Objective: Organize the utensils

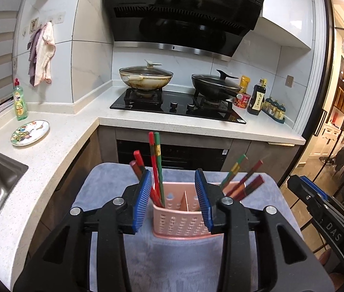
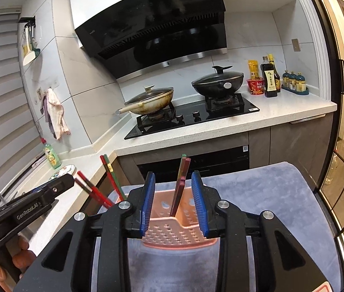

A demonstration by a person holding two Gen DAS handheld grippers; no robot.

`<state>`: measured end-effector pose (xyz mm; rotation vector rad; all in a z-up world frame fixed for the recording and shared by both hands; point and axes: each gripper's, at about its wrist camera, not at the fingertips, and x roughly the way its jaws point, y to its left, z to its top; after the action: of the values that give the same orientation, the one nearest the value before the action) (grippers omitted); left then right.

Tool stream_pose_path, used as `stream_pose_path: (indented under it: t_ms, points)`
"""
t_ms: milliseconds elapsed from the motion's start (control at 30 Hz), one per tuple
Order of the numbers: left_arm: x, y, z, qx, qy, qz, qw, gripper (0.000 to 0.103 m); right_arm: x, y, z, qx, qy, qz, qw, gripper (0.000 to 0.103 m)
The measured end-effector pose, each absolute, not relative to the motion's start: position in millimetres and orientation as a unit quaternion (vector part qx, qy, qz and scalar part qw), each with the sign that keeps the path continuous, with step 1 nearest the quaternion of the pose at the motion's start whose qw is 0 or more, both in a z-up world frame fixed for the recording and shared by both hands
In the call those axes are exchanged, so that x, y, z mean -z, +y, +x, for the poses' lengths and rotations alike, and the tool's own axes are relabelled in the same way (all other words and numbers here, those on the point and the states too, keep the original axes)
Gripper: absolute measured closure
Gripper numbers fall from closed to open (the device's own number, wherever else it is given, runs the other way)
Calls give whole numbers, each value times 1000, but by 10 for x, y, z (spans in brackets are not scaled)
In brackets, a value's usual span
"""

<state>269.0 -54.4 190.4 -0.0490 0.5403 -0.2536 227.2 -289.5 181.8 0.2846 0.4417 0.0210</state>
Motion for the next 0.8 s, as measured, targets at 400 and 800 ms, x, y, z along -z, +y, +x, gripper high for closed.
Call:
stream_pose_path:
  t_ms: [400,800]
  points:
    - [-1834,-542,2228,109,277,3,955,65,-1712,-2756,1685,-7,228,98,969,71]
    - [-1571,-518,1952,93,305,20,948,56,-1424,-2702,1427,-9,266,96,959,67]
